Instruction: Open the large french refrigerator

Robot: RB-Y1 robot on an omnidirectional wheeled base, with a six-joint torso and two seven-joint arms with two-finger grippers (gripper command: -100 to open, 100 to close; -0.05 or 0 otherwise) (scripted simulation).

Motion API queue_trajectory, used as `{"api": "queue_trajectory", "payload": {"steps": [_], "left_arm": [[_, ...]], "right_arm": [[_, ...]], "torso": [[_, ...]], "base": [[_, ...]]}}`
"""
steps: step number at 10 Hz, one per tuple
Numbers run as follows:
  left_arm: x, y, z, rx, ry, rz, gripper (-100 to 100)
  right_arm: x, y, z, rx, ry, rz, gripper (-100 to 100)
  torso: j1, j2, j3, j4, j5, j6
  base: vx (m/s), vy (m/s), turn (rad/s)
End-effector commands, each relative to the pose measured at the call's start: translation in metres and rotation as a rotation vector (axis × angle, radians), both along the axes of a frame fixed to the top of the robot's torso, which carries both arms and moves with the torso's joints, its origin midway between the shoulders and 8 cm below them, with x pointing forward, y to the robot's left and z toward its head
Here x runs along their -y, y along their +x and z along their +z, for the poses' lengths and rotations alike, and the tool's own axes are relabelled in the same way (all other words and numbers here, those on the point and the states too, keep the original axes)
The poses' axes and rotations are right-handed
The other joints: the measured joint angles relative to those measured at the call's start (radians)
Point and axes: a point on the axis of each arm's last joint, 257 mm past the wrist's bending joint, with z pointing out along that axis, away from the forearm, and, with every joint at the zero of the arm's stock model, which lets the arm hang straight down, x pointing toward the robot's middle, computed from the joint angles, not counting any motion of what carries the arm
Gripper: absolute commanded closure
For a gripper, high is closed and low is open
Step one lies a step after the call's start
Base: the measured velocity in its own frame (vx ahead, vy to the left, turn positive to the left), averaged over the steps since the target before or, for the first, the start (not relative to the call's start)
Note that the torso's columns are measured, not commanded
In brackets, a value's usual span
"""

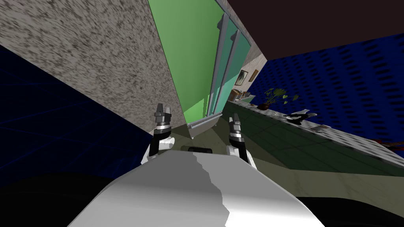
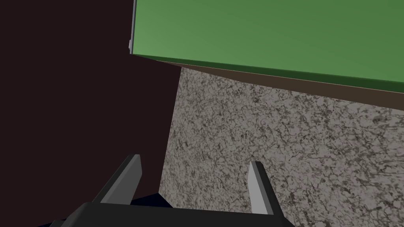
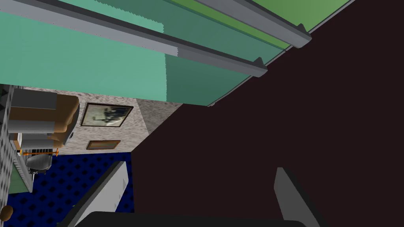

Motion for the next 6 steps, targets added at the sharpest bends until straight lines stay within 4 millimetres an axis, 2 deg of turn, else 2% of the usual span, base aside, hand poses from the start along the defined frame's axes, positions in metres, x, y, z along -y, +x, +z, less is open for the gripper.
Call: {"api": "queue_trajectory", "payload": {"steps": [1, 6], "left_arm": [[0.0000, 0.0000, 0.0000, 0.000, 0.000, 0.000, 0], [0.0000, -0.0001, 0.0001, 0.000, 0.000, 0.000, 0]], "right_arm": [[0.0000, 0.0000, 0.0000, 0.000, 0.000, 0.000, 0], [0.0000, 0.0000, 0.0001, 0.000, 0.000, 0.000, 0]], "torso": [[0.000, 0.040, -0.082, 0.041, 0.000, 0.000], [0.000, 0.396, -0.792, 0.396, 0.000, 0.000]], "base": [[0.000, 0.000, 0.000], [0.000, 0.000, 0.000]]}}
